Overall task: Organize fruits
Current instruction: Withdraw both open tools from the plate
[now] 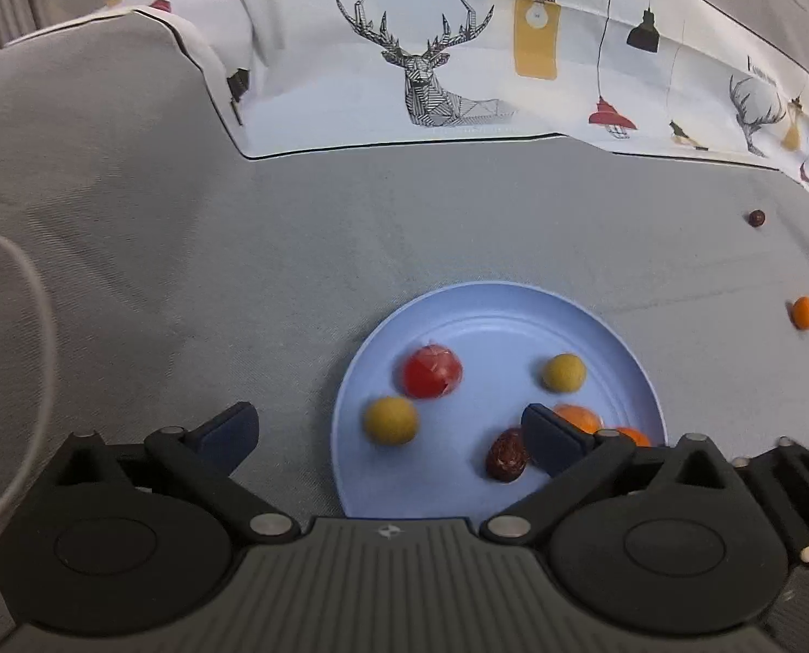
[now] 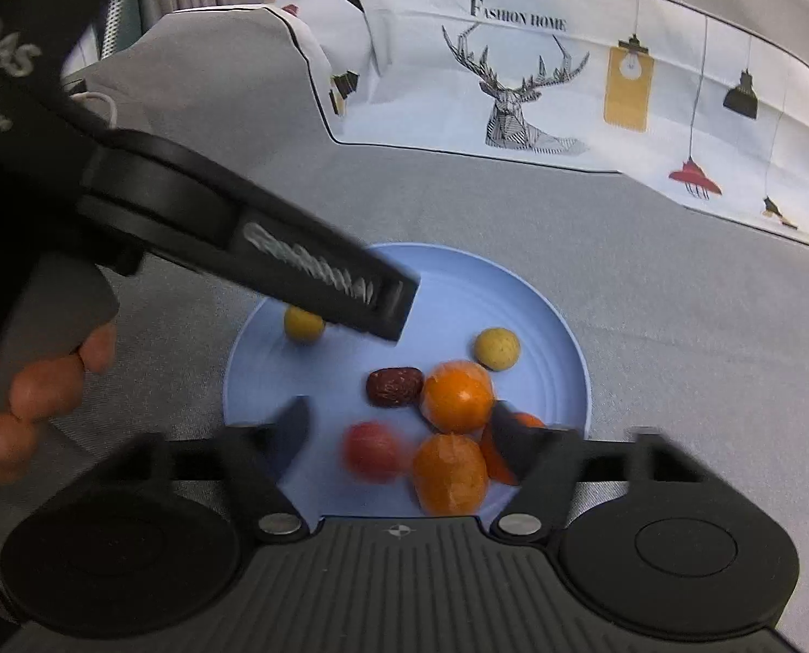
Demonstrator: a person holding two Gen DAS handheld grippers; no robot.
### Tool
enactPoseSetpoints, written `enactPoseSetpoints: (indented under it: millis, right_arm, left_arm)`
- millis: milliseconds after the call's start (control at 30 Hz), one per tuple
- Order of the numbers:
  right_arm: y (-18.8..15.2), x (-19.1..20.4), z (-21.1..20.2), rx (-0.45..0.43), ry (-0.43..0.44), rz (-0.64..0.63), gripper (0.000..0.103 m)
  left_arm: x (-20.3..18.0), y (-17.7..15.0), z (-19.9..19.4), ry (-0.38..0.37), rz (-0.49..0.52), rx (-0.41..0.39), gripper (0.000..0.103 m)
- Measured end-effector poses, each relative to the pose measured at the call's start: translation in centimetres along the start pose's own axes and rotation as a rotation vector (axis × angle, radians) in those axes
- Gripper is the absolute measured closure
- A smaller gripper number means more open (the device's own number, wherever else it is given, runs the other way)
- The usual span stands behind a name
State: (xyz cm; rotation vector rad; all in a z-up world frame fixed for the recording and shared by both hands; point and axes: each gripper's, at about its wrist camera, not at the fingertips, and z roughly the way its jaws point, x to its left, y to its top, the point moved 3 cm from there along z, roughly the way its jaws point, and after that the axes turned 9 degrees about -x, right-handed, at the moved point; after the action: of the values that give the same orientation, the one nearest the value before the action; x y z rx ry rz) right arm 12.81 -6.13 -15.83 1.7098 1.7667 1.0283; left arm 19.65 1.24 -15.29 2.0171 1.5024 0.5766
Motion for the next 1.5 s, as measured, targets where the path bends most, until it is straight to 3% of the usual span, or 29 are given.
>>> enactPoseSetpoints:
  millis: [100,333,667,1067,1500]
  right_arm:
    - [-0.3,-0.6,-1.8,0.016,-0.011,0.026,0.010]
    - [-2.2,-1.3,-9.3,0.050,-0.041,0.093,0.005]
    - [-2.8,-0.3,-19.0,-0.100,-0.109,0.095,0.001]
    - [-3.7,0.6,-24.8,-0.210,-0.120,0.061,0.001]
    - [-3.8,0.8,-25.5,-0.237,-0.120,0.063,0.001]
  left_arm:
    - [0.3,-0.4,-2.1,0.035,0.011,0.026,0.000]
    - [-0.2,-3.8,-9.3,0.112,0.022,0.060,0.000]
    - [-1.5,-7.6,-18.8,0.151,0.019,0.020,0.000]
    - [-2.9,-10.2,-23.5,0.162,0.023,-0.043,0.000]
    - [-3.3,-10.0,-23.9,0.155,0.042,-0.056,0.000]
